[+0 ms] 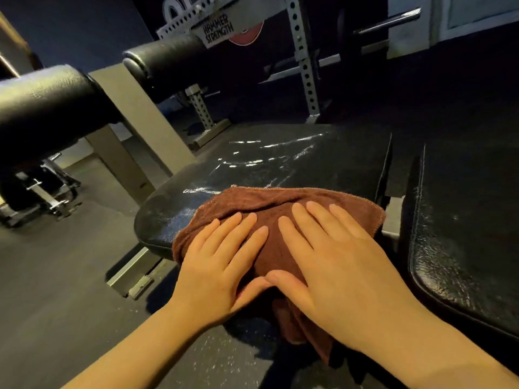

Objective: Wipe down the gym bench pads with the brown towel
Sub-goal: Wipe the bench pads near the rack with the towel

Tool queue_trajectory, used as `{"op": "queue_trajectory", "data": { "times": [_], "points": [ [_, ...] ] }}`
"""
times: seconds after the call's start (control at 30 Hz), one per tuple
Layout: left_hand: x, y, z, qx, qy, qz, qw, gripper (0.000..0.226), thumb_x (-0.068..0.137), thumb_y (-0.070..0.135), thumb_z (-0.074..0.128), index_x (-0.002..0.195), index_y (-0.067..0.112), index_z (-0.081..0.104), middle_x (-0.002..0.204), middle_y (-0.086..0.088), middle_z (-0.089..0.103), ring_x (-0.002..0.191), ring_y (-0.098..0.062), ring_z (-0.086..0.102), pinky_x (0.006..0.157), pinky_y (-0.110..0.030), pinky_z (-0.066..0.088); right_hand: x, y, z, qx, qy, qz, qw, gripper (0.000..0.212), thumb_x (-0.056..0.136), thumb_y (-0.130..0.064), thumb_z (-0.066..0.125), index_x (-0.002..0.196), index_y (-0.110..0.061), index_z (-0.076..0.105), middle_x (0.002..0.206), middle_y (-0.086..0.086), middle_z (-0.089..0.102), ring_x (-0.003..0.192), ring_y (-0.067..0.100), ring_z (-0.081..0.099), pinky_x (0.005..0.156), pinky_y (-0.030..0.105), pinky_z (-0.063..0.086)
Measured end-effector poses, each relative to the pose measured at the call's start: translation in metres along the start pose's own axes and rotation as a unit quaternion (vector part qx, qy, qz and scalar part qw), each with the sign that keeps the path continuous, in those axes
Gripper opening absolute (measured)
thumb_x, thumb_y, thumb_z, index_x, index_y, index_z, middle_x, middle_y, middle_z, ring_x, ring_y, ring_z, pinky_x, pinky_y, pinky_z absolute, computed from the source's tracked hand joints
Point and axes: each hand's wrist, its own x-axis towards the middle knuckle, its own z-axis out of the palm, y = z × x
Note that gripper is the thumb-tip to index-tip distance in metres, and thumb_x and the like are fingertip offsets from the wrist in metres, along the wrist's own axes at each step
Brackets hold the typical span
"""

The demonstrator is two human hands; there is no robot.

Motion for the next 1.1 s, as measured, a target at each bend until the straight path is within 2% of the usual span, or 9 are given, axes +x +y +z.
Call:
{"op": "queue_trajectory", "data": {
  "times": [0.13, 0.3, 0.43, 0.6, 0.7, 0.8, 0.97, 1.1],
  "points": [
    [-0.025, -0.042, 0.008, 0.026, 0.058, 0.08, 0.995, 0.059, 0.098, 0.058, 0.048, 0.141, 0.018, 0.046, 0.139, -0.011, 0.055, 0.127, -0.031, 0.055, 0.098, -0.047, 0.05, -0.003, -0.004, 0.007, -0.07, -0.007, -0.087, 0.994, 0.065, 0.09, -0.046, 0.036, 0.136, -0.005, 0.055, 0.138, 0.019, 0.056, 0.127, 0.037, 0.054, 0.107, 0.049, 0.032],
    [-0.037, -0.088, 0.022, 0.035, 0.12, 0.14, 0.982, 0.054, 0.102, 0.053, 0.04, 0.147, 0.024, 0.041, 0.141, -0.008, 0.053, 0.121, -0.033, 0.056, 0.086, -0.043, 0.05, 0.011, -0.032, 0.018, -0.134, 0.003, -0.118, 0.984, 0.056, 0.088, -0.026, 0.038, 0.141, -0.006, 0.043, 0.142, 0.017, 0.053, 0.127, 0.038, 0.054, 0.11, 0.049, 0.034],
    [-0.056, -0.124, 0.032, 0.036, 0.169, 0.151, 0.973, 0.048, 0.103, 0.041, 0.041, 0.148, 0.024, 0.038, 0.138, -0.007, 0.053, 0.116, -0.032, 0.057, 0.084, -0.043, 0.05, 0.032, -0.069, 0.033, -0.171, 0.003, -0.118, 0.978, 0.059, 0.087, -0.025, 0.036, 0.142, -0.007, 0.041, 0.143, 0.017, 0.052, 0.126, 0.04, 0.054, 0.105, 0.05, 0.031],
    [-0.085, -0.184, 0.04, -0.03, 0.184, 0.098, 0.978, 0.045, 0.105, 0.041, 0.038, 0.144, 0.022, 0.045, 0.136, -0.01, 0.059, 0.115, -0.032, 0.059, 0.091, -0.043, 0.049, 0.082, -0.126, 0.064, -0.192, -0.011, -0.084, 0.978, 0.062, 0.086, -0.031, 0.042, 0.144, -0.008, 0.04, 0.144, 0.016, 0.051, 0.129, 0.038, 0.052, 0.103, 0.049, 0.029],
    [-0.097, -0.204, 0.045, -0.112, 0.164, 0.063, 0.978, 0.043, 0.105, 0.041, 0.036, 0.14, 0.019, 0.048, 0.137, -0.012, 0.059, 0.122, -0.032, 0.058, 0.098, -0.045, 0.05, 0.109, -0.148, 0.081, -0.193, -0.027, -0.086, 0.977, 0.063, 0.086, -0.033, 0.05, 0.143, -0.008, 0.041, 0.145, 0.015, 0.051, 0.129, 0.036, 0.052, 0.105, 0.047, 0.03],
    [-0.102, -0.213, 0.055, -0.162, 0.151, 0.05, 0.974, 0.042, 0.106, 0.041, 0.035, 0.142, 0.021, 0.046, 0.146, -0.01, 0.051, 0.133, -0.032, 0.049, 0.104, -0.049, 0.046, 0.116, -0.153, 0.083, -0.201, -0.03, -0.079, 0.976, 0.062, 0.092, -0.045, 0.044, 0.143, -0.01, 0.041, 0.145, 0.013, 0.051, 0.129, 0.033, 0.053, 0.107, 0.044, 0.031],
    [-0.1, -0.188, 0.071, -0.305, 0.213, -0.032, 0.928, 0.05, 0.103, 0.054, 0.031, 0.136, 0.02, 0.048, 0.145, -0.007, 0.043, 0.14, -0.037, 0.036, 0.106, -0.061, 0.038, 0.116, -0.16, 0.082, -0.218, -0.032, -0.055, 0.974, 0.065, 0.092, -0.05, 0.046, 0.144, -0.012, 0.041, 0.146, 0.009, 0.05, 0.134, 0.026, 0.045, 0.11, 0.041, 0.032],
    [-0.094, -0.176, 0.066, -0.37, 0.244, -0.086, 0.892, 0.044, 0.104, 0.048, 0.029, 0.125, 0.02, 0.055, 0.134, -0.006, 0.052, 0.135, -0.032, 0.042, 0.103, -0.063, 0.039, 0.116, -0.161, 0.076, -0.21, -0.082, -0.038, 0.974, 0.068, 0.094, -0.053, 0.049, 0.148, -0.013, 0.041, 0.153, 0.006, 0.041, 0.141, 0.026, 0.041, 0.111, 0.045, 0.035]
  ]
}}
